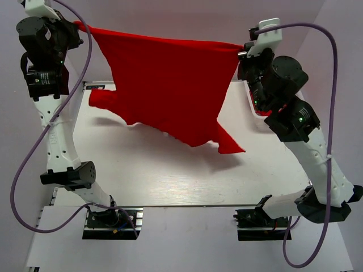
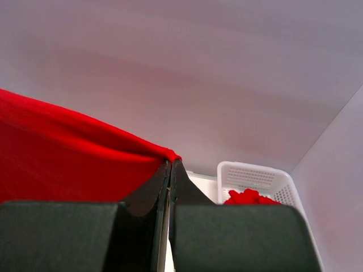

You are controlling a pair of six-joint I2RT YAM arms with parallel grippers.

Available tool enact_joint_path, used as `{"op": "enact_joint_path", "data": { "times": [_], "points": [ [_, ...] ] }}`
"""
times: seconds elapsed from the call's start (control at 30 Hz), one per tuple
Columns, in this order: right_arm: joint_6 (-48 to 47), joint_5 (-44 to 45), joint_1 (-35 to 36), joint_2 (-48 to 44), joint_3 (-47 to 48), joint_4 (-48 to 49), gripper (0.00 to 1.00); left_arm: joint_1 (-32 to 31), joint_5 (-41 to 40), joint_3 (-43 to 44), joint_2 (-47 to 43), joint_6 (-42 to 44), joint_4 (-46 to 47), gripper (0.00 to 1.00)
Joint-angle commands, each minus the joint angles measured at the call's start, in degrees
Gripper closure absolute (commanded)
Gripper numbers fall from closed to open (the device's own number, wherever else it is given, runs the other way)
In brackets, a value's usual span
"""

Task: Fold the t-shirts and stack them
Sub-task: Flatten out the tshirt

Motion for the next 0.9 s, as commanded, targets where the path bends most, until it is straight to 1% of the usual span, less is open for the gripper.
{"op": "enact_joint_path", "data": {
  "times": [0.0, 0.03, 0.07, 0.17, 0.23, 0.27, 0.3, 0.33, 0.4, 0.47, 0.5, 0.57, 0.6, 0.63, 0.67, 0.7, 0.73, 0.77, 0.8, 0.83, 0.87],
  "points": [
    [-1.94, 1.83, -1.55, 0.61, 1.68, 1.92, 1.0, 1.44, 1.52, 0.29, 1.15, 1.91, -1.9, 1.0],
    [-1.5, 1.65, -1.46, 0.78, 2.72, 1.22, 1.0, 1.44, 1.53, -0.24, 1.15, 1.91, -1.9, 1.0],
    [-0.54, -0.44, -1.46, 0.52, 3.0, -0.88, 1.0, 1.44, 1.53, -0.24, 0.46, 1.91, -2.42, 1.0],
    [1.14, -3.0, -1.2, -1.32, 3.61, -2.82, 1.0, 1.44, 0.74, -4.1, -2.88, 3.4, -1.37, 1.0],
    [1.06, -3.19, -1.11, -1.94, 3.96, -3.7, 1.0, 1.44, 0.73, -3.33, -4.2, 3.94, -1.45, 1.0],
    [1.06, -3.89, -1.02, -2.03, 5.97, -5.19, 1.0, 1.44, 0.73, -2.71, -5.17, 4.63, -2.07, 1.0],
    [1.06, -4.68, -1.02, -2.2, 6.77, -6.51, 1.0, 1.44, 1.87, -2.7, -5.78, 5.25, -2.07, 1.0],
    [1.06, -4.77, -1.11, -2.38, 7.56, -7.13, 1.0, 1.44, 5.71, -2.7, -5.79, 5.25, -2.07, 1.0],
    [0.45, -4.16, -1.02, -2.56, 9.5, -7.49, 1.0, 0.65, 10.03, -2.7, -6.49, 3.85, -1.28, 1.0],
    [0.96, -3.89, -1.11, -3.17, 9.77, -7.92, 1.0, 0.64, 14.51, -3.23, -4.31, 1.84, 0.64, 1.0],
    [2.01, -4.68, -1.11, -3.61, 9.5, -9.41, 1.0, 0.64, 17.93, -5.06, -1.34, -1.39, 1.78, 1.0],
    [3.77, -4.42, -1.02, -4.13, 8.19, -10.56, 1.0, 0.03, 21.54, -5.6, 2.97, -3.96, 6.26, 1.0],
    [4.22, -4.07, -1.02, -4.31, 5.75, -10.83, 1.0, 0.03, 24.09, -4.38, 5.7, -5.89, 7.84, 1.0],
    [4.57, -3.81, -1.11, -5.1, 5.03, -10.57, 1.0, -1.36, 28.12, -2.63, 8.68, -8.26, 9.77, 1.0],
    [6.23, -4.15, -1.11, -5.71, 4.58, -11.17, 1.0, -2.16, 29.29, -0.44, 14.54, -9.24, 10.49, 1.0],
    [7.11, -5.9, -1.02, -6.24, 3.8, -12.05, 1.0, -3.3, 30.43, 2.98, 17.04, -10.03, 12.24, 1.0],
    [7.82, -9.05, -1.11, -8.33, 3.27, -13.28, 1.0, -5.92, 32.09, 4.58, 19.15, -12.04, 15.82, 1.0],
    [10.0, -11.51, -1.11, -9.05, 2.57, -13.29, 1.0, -7.25, 32.11, 6.25, 21.08, -12.93, 17.6, 1.0],
    [10.37, -13.02, -1.02, -10.02, -0.75, -13.11, 1.0, -8.75, 32.11, 8.87, 24.15, -13.55, 19.36, 1.0],
    [10.89, -16.77, -0.94, -12.38, -2.17, -11.55, 1.0, -10.07, 32.11, 9.59, 25.22, -15.29, 21.29, 1.0],
    [10.9, -18.2, -0.94, -12.83, -4.54, -11.36, 1.0, -12.51, 32.11, 9.6, 26.11, -16.09, 24.96, 1.0]
  ]
}}
